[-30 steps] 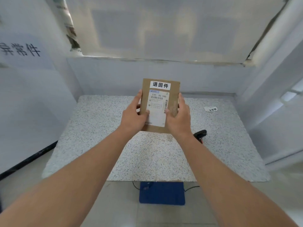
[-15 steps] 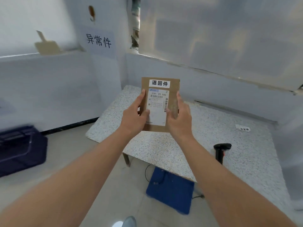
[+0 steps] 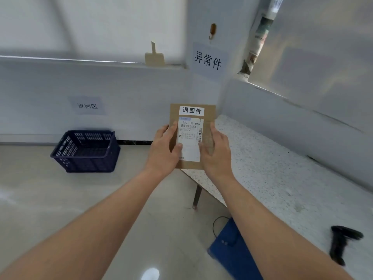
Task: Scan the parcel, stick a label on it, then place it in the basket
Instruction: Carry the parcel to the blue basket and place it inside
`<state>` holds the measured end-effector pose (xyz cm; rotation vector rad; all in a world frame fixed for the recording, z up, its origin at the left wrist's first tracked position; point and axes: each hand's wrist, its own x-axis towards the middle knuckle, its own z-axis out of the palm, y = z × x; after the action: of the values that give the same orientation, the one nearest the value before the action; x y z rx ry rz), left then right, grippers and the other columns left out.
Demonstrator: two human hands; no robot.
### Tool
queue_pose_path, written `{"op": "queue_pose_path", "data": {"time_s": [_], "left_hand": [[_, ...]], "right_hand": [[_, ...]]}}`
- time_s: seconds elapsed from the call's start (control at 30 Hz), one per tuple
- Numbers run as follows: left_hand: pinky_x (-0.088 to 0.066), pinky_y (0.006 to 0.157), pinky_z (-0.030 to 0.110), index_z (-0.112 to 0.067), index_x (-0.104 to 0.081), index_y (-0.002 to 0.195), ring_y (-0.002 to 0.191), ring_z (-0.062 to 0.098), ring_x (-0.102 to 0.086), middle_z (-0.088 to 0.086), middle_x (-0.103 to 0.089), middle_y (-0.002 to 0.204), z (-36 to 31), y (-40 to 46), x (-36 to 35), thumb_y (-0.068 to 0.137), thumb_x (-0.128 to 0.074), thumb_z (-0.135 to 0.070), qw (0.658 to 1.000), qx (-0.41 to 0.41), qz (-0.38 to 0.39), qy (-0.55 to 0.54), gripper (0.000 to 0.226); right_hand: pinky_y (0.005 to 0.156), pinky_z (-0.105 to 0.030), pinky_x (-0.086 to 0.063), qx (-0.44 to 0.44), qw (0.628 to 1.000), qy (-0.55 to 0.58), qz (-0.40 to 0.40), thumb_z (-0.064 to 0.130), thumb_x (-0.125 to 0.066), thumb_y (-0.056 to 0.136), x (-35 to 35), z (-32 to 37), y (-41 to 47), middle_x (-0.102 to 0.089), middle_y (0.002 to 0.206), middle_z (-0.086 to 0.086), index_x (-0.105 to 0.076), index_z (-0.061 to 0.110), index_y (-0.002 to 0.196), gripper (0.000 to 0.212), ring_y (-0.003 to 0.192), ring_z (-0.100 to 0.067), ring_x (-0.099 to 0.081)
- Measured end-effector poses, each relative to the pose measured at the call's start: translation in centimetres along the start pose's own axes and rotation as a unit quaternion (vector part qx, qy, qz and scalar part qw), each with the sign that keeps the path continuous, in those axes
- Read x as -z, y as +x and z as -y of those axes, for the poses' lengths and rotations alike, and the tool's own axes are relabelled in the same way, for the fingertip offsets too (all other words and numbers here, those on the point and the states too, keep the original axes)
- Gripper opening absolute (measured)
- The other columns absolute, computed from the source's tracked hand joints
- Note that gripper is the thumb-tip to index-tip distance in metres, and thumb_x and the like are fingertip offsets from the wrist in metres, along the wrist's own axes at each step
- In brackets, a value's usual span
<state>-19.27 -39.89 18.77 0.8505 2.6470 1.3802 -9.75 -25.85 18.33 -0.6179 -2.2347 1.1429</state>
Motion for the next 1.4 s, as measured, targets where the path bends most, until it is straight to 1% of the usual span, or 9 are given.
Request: {"op": "queue_pose_path", "data": {"time_s": [0.1, 0.27, 0.6, 0.83, 1.07, 1.17, 1.23, 1.3, 1.4], "left_hand": [[-0.017, 0.119, 0.024, -0.021, -0.034, 0.161, 0.156, 0.022, -0.022, 0.006, -0.019, 0.171, 4.3, 0.4, 4.4, 0.101, -0.063, -0.018, 0.999, 0.019, -0.011, 0.032, 0.067], [-0.009, 0.112, 0.011, -0.016, -0.034, 0.161, 0.157, 0.02, -0.018, 0.008, -0.017, 0.172, 11.9, 1.0, 12.2, 0.101, -0.063, -0.017, 0.998, 0.028, -0.021, 0.047, 0.067], [-0.033, 0.119, 0.04, -0.016, -0.012, 0.166, 0.157, 0.023, -0.014, 0.005, 0.009, 0.174, 25.1, 1.3, 27.0, 0.101, -0.063, -0.026, 0.992, 0.054, 0.015, 0.109, 0.083], [-0.032, 0.119, 0.042, -0.022, -0.015, 0.166, 0.159, 0.025, -0.011, 0.011, -0.003, 0.174, 32.2, 4.9, 31.9, 0.101, -0.063, -0.031, 0.989, 0.103, -0.003, 0.106, 0.081], [-0.042, 0.115, 0.045, -0.018, -0.014, 0.166, 0.152, 0.033, -0.027, 0.008, 0.006, 0.174, 39.7, 11.9, 33.9, 0.103, -0.058, -0.029, 0.984, 0.119, 0.003, 0.136, 0.077], [-0.046, 0.111, 0.042, -0.01, -0.013, 0.166, 0.149, 0.031, -0.031, 0.003, 0.014, 0.174, 42.8, 15.3, 34.3, 0.104, -0.059, -0.027, 0.982, 0.1, 0.002, 0.163, 0.079], [-0.048, 0.108, 0.039, -0.007, -0.012, 0.165, 0.147, 0.027, -0.035, -0.003, 0.013, 0.174, 45.0, 17.3, 34.7, 0.104, -0.059, -0.027, 0.981, 0.092, 0.01, 0.17, 0.08], [-0.049, 0.107, 0.04, -0.005, -0.013, 0.165, 0.146, 0.028, -0.037, -0.006, 0.012, 0.174, 47.0, 19.2, 35.1, 0.104, -0.058, -0.027, 0.98, 0.09, 0.019, 0.177, 0.079], [-0.045, 0.113, 0.041, -0.003, -0.015, 0.164, 0.15, 0.03, -0.033, -0.003, 0.011, 0.174, 49.8, 21.9, 35.8, 0.105, -0.057, -0.028, 0.978, 0.096, 0.033, 0.181, 0.077]], "right_hand": [[0.083, 0.014, -0.024, 0.019, 0.999, -0.001, 0.036, 0.012, -0.061, 0.104, -5.9, 2.7, 0.2, -0.039, 0.155, -0.008, -0.031, 0.02, 0.165, 0.068, 0.128, -0.003, -0.036], [0.086, 0.015, -0.02, 0.035, 0.997, -0.006, 0.075, 0.014, -0.063, 0.103, -15.9, 7.4, 0.1, -0.039, 0.157, -0.009, -0.031, 0.019, 0.165, 0.069, 0.136, -0.01, -0.04], [0.097, 0.013, -0.009, 0.089, 0.979, -0.026, 0.18, 0.018, -0.07, 0.1, -33.1, 15.6, -0.4, -0.022, 0.17, -0.01, -0.023, 0.014, 0.166, 0.081, 0.154, -0.016, -0.024], [0.124, -0.03, -0.028, 0.1, 0.97, -0.021, 0.222, 0.023, -0.072, 0.099, -41.9, 17.8, 2.9, -0.023, 0.171, -0.01, -0.026, 0.013, 0.166, 0.082, 0.159, -0.023, -0.023], [0.123, -0.02, -0.023, 0.084, 0.963, -0.001, 0.257, 0.02, -0.072, 0.099, -51.9, 17.6, 9.2, -0.016, 0.173, -0.009, -0.025, 0.012, 0.166, 0.082, 0.159, -0.016, -0.016], [0.104, 0.01, -0.012, 0.099, 0.958, -0.004, 0.268, 0.014, -0.07, 0.099, -55.7, 17.1, 12.2, -0.008, 0.174, -0.012, -0.024, 0.008, 0.165, 0.081, 0.145, 0.012, -0.01], [0.105, 0.007, -0.013, 0.117, 0.955, -0.01, 0.274, 0.014, -0.068, 0.1, -58.2, 16.8, 14.0, -0.001, 0.175, -0.01, -0.022, 0.009, 0.165, 0.08, 0.137, 0.028, 0.003], [0.113, -0.01, -0.02, 0.12, 0.951, -0.02, 0.283, 0.016, -0.066, 0.101, -60.7, 16.6, 15.7, 0.004, 0.176, -0.006, -0.02, 0.009, 0.166, 0.08, 0.153, 0.011, 0.005], [0.117, -0.013, -0.012, 0.101, 0.947, -0.036, 0.303, 0.018, -0.066, 0.102, -64.2, 16.4, 17.8, 0.004, 0.177, -0.006, -0.018, 0.004, 0.165, 0.081, 0.161, -0.009, 0.001]]}}
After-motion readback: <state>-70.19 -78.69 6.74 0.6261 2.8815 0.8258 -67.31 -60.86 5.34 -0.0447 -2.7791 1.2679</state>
